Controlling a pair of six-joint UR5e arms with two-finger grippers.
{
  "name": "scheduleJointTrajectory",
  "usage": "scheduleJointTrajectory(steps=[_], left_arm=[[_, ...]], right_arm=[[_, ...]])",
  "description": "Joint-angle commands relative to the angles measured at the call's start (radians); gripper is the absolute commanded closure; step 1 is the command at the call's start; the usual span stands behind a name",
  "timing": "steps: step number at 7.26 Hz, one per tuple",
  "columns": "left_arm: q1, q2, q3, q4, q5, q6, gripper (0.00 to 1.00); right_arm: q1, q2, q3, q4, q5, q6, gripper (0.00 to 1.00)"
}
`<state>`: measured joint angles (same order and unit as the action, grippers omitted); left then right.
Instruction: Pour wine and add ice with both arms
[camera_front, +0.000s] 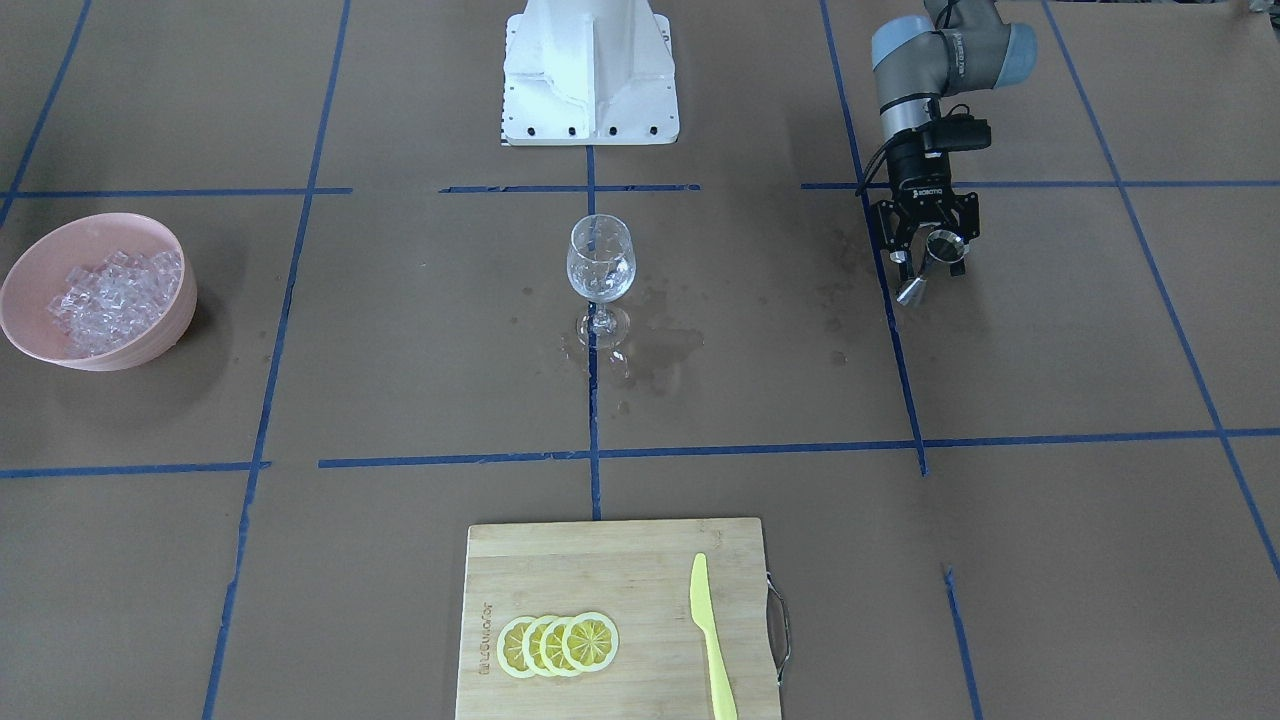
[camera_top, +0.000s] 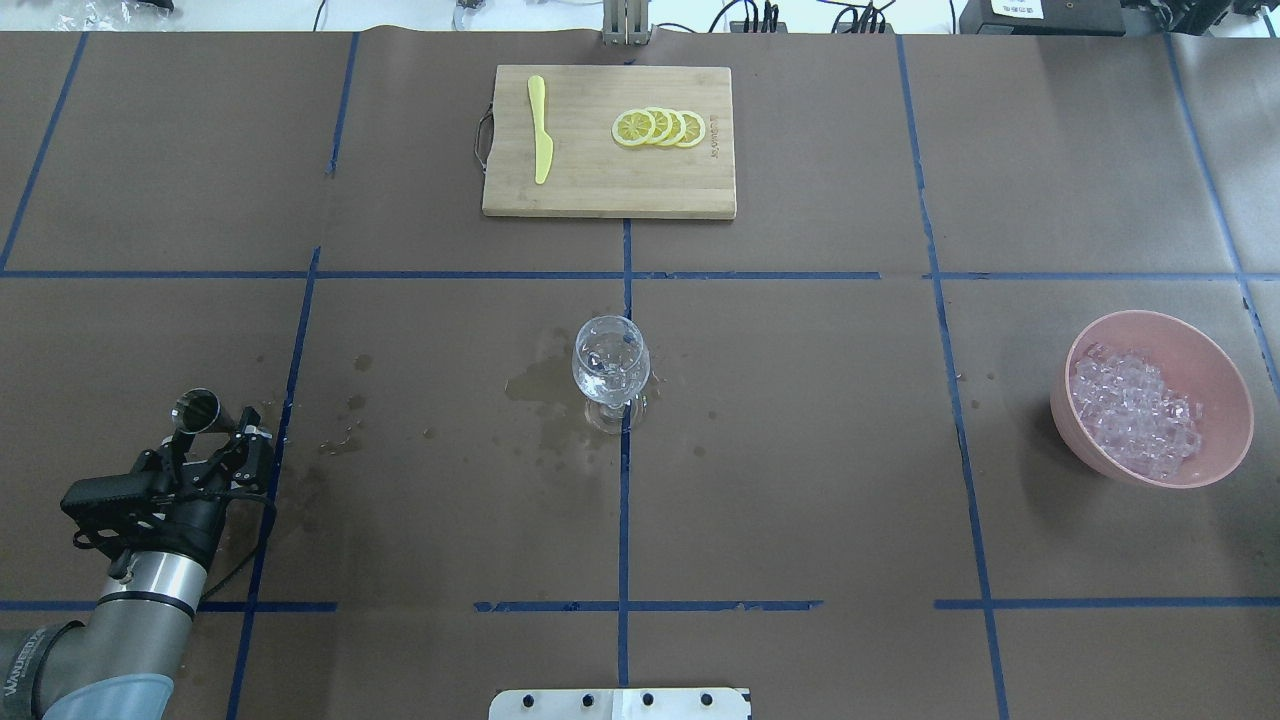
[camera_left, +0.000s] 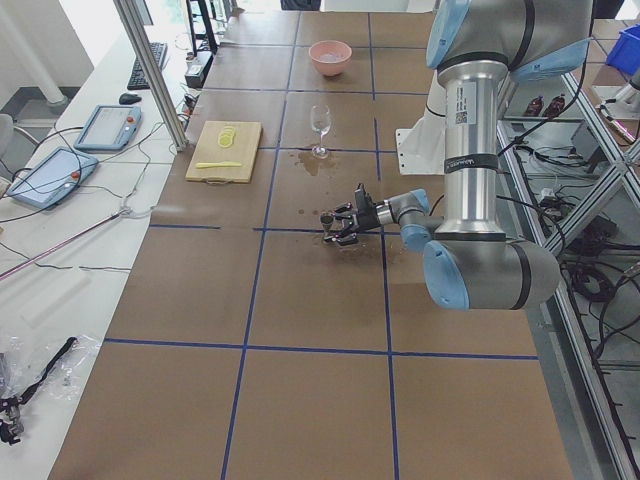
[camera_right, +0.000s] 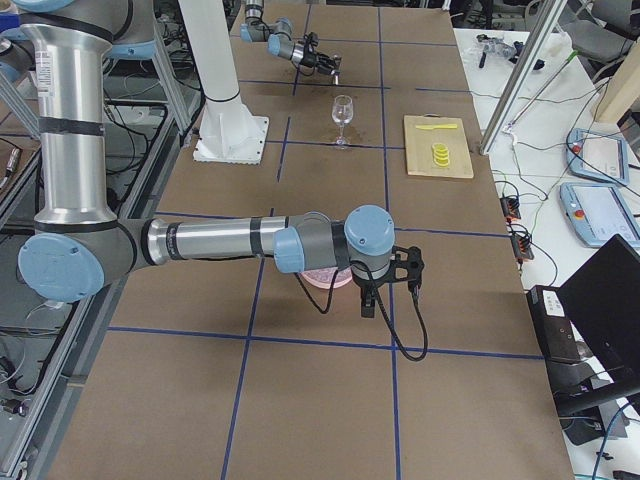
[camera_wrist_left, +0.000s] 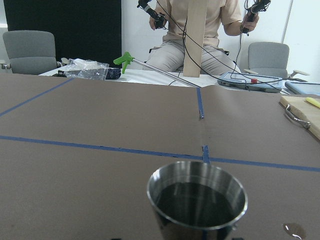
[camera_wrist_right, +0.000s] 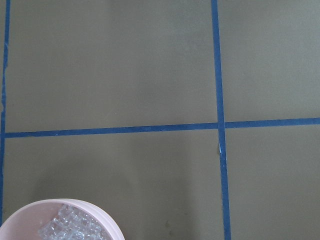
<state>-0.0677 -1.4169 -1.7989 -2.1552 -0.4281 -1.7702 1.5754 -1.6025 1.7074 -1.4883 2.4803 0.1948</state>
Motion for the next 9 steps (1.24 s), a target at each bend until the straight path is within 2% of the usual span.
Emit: scheduleJointTrajectory(steps=[1,4,5,8,9], left_arm=[[-0.006,-0.011,0.015,0.000,0.000,0.000,0.48],[-0.007,-0.026,0.026,-0.002,0.000,-0.002,0.56],[-0.007,-0.033,0.027,-0.002,0.000,0.000,0.63],[-0.012,-0.031,0.026,-0.002,0.000,-0.002,1.00],[-0.018,-0.031,0.004,-0.002,0.000,0.000,1.00]], right_arm=[[0.000,-0.001,-0.011,0.002,0.000,-0.001,0.00],[0.000,-0.001,-0.017,0.002,0.000,-0.001,0.00],[0.000,-0.001,-0.018,0.002,0.000,-0.001,0.00],[0.000,-0.001,-0.018,0.002,0.000,0.000,0.00],[0.000,-0.002,-0.020,0.002,0.000,0.000,0.00]])
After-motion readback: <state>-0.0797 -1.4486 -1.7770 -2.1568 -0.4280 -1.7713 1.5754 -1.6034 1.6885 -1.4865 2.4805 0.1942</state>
